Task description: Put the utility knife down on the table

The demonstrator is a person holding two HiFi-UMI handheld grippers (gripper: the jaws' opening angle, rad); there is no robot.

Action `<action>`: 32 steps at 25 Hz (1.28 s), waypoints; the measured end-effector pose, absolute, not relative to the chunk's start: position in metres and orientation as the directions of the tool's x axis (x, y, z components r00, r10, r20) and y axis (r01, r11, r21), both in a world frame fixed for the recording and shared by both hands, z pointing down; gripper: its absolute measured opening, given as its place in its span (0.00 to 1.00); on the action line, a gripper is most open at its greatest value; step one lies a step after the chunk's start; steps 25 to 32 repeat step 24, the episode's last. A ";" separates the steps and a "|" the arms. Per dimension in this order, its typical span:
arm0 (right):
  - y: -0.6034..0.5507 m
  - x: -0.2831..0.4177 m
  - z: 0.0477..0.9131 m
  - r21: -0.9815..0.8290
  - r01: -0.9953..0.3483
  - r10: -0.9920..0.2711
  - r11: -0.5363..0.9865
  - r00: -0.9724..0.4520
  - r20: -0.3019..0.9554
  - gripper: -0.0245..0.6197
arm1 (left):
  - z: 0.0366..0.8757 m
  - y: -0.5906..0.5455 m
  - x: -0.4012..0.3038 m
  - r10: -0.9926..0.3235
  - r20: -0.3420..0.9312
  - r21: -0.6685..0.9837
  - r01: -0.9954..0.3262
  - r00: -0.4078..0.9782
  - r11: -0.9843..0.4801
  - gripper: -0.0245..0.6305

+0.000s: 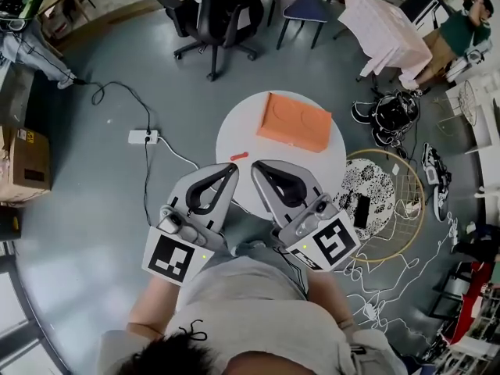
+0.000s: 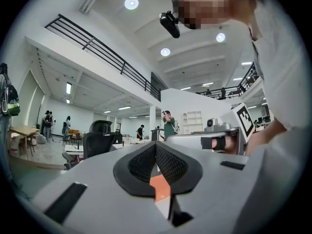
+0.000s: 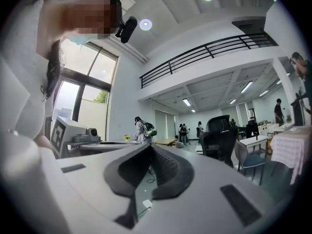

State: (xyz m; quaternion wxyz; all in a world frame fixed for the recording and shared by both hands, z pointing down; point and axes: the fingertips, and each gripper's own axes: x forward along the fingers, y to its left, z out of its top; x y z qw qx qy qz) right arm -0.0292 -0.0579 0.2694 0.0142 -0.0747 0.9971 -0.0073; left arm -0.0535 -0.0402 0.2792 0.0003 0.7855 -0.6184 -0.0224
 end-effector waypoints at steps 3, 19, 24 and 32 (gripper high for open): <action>-0.054 -0.032 0.266 -0.012 -0.132 -0.132 0.991 -0.990 -0.040 0.05 | 0.277 -0.038 -0.054 -0.973 -0.041 0.022 -0.973 0.227 -0.228 0.05; -0.058 -0.039 0.256 0.012 -0.145 -0.144 0.989 -0.988 -0.050 0.05 | 0.264 -0.045 -0.057 -0.961 -0.078 -0.001 -0.964 0.266 -0.267 0.05; -0.055 -0.045 0.255 0.017 -0.151 -0.150 0.988 -0.988 -0.045 0.05 | 0.262 -0.042 -0.063 -0.958 -0.082 -0.003 -0.961 0.275 -0.276 0.05; -0.055 -0.045 0.255 0.017 -0.151 -0.150 0.988 -0.988 -0.045 0.05 | 0.262 -0.042 -0.063 -0.958 -0.082 -0.003 -0.961 0.275 -0.276 0.05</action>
